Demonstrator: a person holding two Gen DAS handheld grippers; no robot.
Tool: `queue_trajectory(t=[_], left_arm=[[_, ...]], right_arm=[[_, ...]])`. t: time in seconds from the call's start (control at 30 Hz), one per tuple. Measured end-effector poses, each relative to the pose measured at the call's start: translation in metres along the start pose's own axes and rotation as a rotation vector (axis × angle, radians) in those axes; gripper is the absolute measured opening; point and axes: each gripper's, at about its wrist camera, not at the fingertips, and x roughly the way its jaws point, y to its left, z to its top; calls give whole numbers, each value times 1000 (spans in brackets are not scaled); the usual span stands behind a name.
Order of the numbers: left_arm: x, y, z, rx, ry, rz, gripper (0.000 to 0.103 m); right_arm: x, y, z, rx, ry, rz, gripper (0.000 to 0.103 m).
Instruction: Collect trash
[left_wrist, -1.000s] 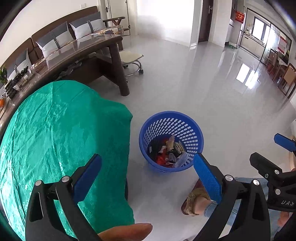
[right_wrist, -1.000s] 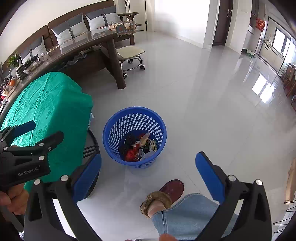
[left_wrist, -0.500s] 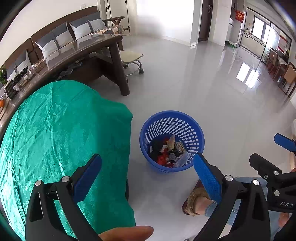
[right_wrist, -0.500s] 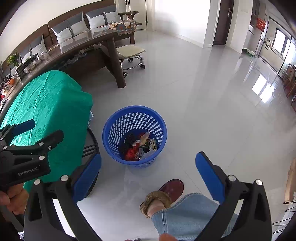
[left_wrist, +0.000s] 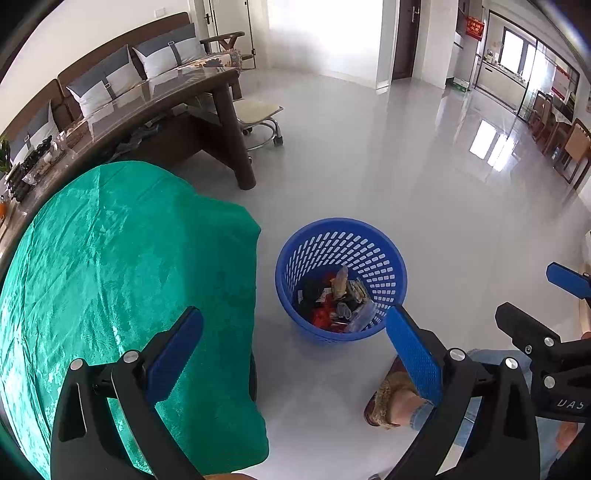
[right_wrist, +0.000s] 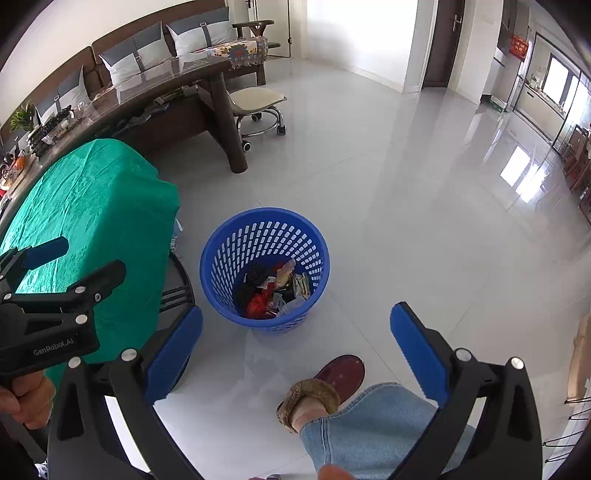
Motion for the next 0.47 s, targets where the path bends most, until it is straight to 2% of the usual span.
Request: queue_trajectory(t=[0.3, 0.47], left_arm=[[-4, -6, 2, 11, -20, -2, 98], [0, -3, 3, 1, 20, -24, 98]], right_arm=[[0, -7, 0, 14, 1, -17, 98], [1, -12, 0, 23, 6, -31, 98]])
